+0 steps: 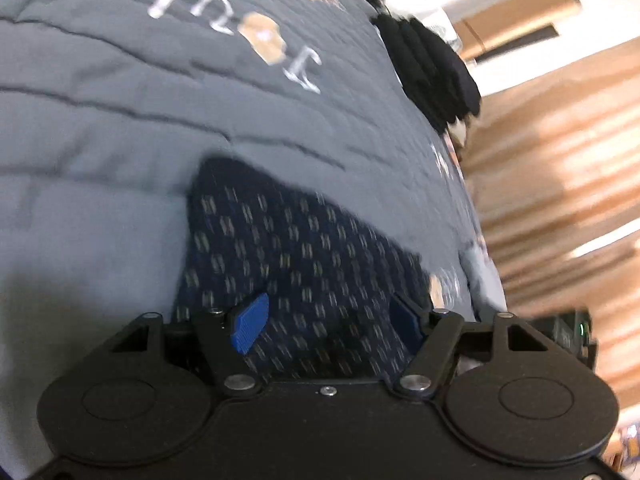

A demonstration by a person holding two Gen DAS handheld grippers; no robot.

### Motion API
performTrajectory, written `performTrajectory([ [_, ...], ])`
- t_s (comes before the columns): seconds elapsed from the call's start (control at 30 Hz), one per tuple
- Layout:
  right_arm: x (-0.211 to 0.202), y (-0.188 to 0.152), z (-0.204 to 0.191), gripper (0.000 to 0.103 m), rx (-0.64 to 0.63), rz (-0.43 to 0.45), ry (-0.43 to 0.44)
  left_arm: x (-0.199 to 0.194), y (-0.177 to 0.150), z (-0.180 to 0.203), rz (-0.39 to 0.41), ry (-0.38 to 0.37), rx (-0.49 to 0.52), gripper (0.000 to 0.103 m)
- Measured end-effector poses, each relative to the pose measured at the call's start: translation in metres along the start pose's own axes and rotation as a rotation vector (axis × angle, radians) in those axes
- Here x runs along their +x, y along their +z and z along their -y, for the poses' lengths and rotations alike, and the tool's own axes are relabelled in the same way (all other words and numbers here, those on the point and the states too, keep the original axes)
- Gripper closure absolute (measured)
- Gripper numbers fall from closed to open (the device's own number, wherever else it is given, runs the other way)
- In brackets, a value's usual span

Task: Fold clothes

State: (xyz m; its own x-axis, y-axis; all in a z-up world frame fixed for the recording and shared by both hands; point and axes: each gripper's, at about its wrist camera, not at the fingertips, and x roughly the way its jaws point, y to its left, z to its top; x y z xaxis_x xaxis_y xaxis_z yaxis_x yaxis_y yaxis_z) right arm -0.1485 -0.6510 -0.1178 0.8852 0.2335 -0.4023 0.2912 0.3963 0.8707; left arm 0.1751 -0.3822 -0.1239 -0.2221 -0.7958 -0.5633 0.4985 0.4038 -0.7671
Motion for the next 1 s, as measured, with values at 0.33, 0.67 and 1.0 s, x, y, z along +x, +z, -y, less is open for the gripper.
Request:
performTrajectory([
  [0.33, 0.000, 0.002, 0.003, 0.045, -0.002, -0.007, 0.006, -0.012, 0.036, -0.018, 0.227, 0.055, -0.101, 0.043],
  [0.67, -0.012, -0.002, -0.029, 0.045, -0.047, 0.009, 0.046, -0.078, -0.042, 0.050, 0.200, -0.015, 0.094, 0.017],
  [1.0, -0.036, -0.061, -0.076, 0.044, -0.134, -0.009, 0.094, -0.131, -0.137, 0.055, 0.240, -0.072, 0.051, 0.015],
])
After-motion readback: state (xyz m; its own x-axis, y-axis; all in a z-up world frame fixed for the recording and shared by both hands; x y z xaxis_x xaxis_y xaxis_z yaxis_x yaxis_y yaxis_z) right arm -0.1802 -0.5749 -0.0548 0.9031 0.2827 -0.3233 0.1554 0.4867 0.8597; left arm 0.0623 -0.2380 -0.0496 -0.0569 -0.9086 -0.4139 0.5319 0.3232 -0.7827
